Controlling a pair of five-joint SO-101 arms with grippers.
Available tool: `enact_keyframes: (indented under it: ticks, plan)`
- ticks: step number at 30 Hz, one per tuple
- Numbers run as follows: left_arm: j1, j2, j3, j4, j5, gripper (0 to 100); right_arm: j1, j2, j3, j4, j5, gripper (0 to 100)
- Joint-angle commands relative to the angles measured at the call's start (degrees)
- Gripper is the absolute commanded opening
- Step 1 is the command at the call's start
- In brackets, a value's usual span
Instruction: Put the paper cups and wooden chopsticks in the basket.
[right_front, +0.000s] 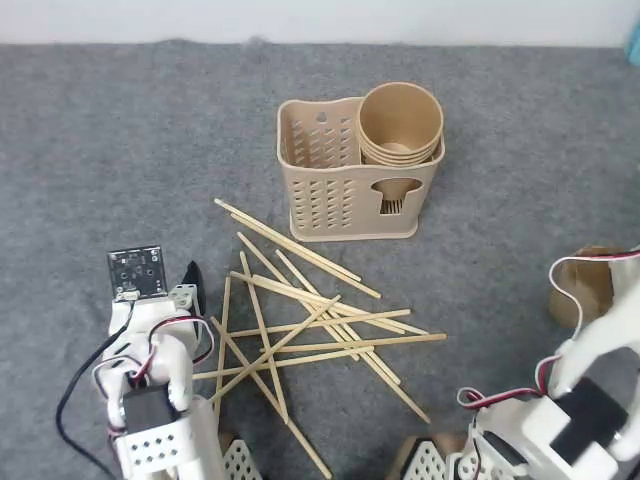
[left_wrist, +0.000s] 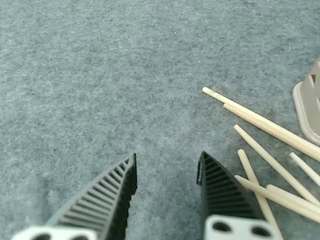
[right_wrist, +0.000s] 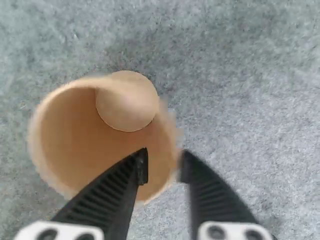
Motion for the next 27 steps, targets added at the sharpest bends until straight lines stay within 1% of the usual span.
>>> enact_keyframes:
  ticks: [1,3,6,22,25,27]
  plan:
    - [0.26,-0.35,-0.22,-1.23,0.18,18,0.31,-4.0,-2.81,-2.15,-0.53,17.5]
    - [0.26,-0.35,-0.22,-1.23,0.18,18,0.31,-3.91,-2.81,-3.03,-0.62,14.0]
    - [0.26,-0.35,-0.22,-1.23,0.18,18,0.4,-3.82,-2.55,-3.56,-0.7,11.7]
    - [0.26,-0.35,-0.22,-1.23,0.18,18,0.75,-3.65,-2.46,-3.65,-0.7,11.4]
    - [0.26,-0.35,-0.22,-1.23,0.18,18,1.45,-1.63,-2.55,-4.09,-0.7,11.5]
    - [0.26,-0.35,-0.22,-1.23,0.18,18,2.24,0.92,-2.55,-6.29,-0.7,11.4]
